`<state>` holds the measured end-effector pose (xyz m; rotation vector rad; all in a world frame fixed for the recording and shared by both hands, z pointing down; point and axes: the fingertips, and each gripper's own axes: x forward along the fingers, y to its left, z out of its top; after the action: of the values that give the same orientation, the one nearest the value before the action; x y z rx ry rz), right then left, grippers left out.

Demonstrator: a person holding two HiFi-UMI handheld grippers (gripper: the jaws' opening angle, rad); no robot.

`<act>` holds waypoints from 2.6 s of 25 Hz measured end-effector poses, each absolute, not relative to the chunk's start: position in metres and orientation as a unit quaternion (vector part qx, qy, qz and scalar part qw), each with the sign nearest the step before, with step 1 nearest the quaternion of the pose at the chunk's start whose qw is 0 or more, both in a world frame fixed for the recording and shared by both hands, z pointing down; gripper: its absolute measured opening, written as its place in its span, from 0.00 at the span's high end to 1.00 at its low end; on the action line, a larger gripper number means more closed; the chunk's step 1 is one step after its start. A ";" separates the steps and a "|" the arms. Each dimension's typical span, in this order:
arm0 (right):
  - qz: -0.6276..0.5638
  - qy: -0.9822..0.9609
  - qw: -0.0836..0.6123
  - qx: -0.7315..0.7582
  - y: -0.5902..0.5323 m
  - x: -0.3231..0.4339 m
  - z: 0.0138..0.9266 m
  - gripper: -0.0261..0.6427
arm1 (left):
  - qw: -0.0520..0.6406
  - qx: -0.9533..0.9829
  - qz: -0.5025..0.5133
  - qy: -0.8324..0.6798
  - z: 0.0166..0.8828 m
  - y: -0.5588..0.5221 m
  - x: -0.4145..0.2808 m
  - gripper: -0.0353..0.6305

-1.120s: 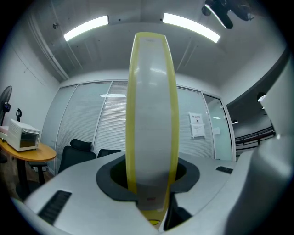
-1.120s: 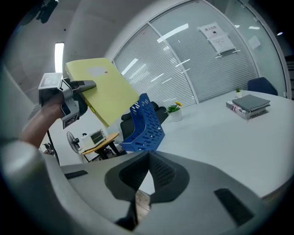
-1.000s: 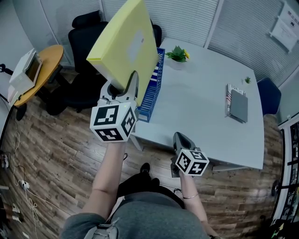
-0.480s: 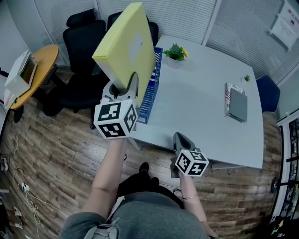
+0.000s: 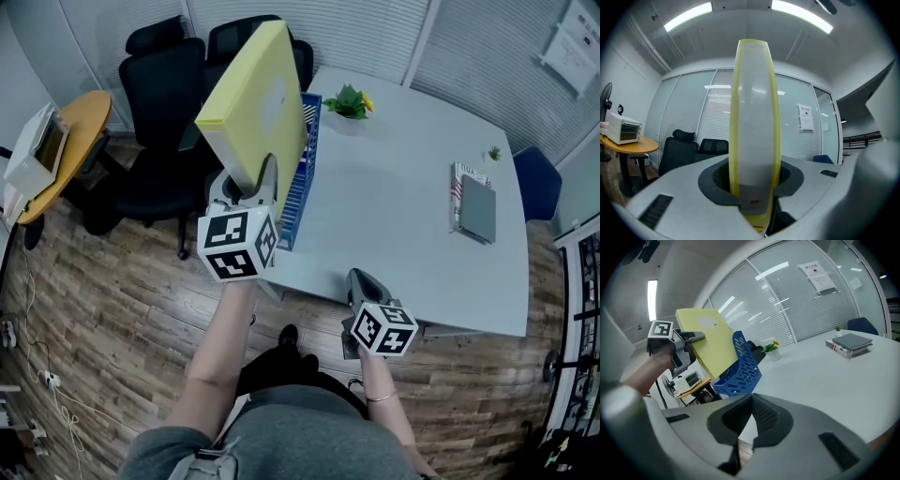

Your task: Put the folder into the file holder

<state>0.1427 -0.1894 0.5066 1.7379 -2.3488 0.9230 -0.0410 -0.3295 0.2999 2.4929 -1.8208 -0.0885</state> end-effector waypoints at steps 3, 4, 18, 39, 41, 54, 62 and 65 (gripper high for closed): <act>0.302 -0.765 0.041 0.567 -0.189 0.143 0.508 0.95 | 0.032 0.807 -0.025 -0.589 0.308 -0.333 -0.040 0.71; 0.303 -0.765 0.042 0.567 -0.189 0.143 0.509 0.95 | 0.032 0.806 -0.024 -0.590 0.310 -0.334 -0.039 0.71; 0.313 -0.760 0.044 0.568 -0.191 0.147 0.517 0.95 | 0.043 0.805 -0.009 -0.591 0.337 -0.348 -0.027 0.71; 0.323 -0.753 0.048 0.571 -0.189 0.157 0.523 0.95 | 0.062 0.805 0.024 -0.590 0.382 -0.349 -0.017 0.70; 0.323 -0.755 0.049 0.569 -0.189 0.154 0.524 0.95 | 0.065 0.805 0.031 -0.589 0.387 -0.349 -0.017 0.70; 0.324 -0.755 0.051 0.568 -0.188 0.153 0.525 0.95 | 0.084 0.800 0.086 -0.588 0.426 -0.347 -0.017 0.68; 0.321 -0.755 0.049 0.569 -0.189 0.154 0.521 0.95 | 0.094 0.801 0.108 -0.581 0.441 -0.345 -0.019 0.67; 0.321 -0.755 0.050 0.569 -0.187 0.154 0.522 0.95 | 0.098 0.801 0.116 -0.579 0.447 -0.343 -0.019 0.67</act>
<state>0.1540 -0.1868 0.5219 1.7341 -2.3003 0.9769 -0.0190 -0.3429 0.4470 2.3708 -1.7134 0.3419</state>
